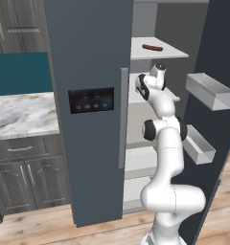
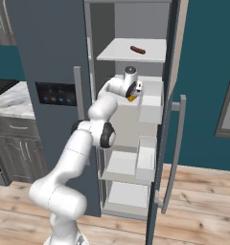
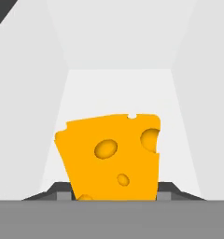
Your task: Retrieve the sausage and cheese from the fridge and place them on the cutting board on the counter.
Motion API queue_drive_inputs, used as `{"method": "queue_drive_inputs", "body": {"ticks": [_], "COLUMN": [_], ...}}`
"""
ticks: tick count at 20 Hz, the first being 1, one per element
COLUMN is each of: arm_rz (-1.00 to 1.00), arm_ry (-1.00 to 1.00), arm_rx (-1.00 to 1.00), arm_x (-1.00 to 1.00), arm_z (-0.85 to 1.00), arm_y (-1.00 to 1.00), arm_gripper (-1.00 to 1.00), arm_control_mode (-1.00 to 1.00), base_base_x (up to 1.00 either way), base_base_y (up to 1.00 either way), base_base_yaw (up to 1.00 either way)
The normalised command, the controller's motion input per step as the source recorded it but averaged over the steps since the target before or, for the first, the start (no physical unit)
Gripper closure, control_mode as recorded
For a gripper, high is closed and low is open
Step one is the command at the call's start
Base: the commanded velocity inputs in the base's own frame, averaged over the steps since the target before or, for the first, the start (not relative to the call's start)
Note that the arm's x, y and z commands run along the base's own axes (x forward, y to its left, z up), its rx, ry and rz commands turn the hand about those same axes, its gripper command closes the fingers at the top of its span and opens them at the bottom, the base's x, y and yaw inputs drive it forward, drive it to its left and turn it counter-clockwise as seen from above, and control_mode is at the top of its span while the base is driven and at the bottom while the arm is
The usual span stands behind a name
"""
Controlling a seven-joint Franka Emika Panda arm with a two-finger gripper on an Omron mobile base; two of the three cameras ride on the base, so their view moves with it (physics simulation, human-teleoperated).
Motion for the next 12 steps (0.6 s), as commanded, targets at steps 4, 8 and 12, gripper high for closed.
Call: {"method": "queue_drive_inputs", "body": {"ticks": [4,8,12], "arm_rz": [0.0,0.0,0.0], "arm_ry": [0.0,0.0,0.0], "arm_rx": [0.01,0.01,0.03], "arm_x": [-0.46,-0.49,-0.59], "arm_z": [0.0,0.0,0.01], "arm_y": [-0.08,0.0,0.03], "arm_gripper": [1.0,1.0,1.0], "arm_control_mode": [-1.0,-1.0,-1.0], "base_base_x": [0.0,0.0,0.0], "base_base_y": [0.0,0.0,0.0], "base_base_yaw": [0.0,0.0,0.0]}}
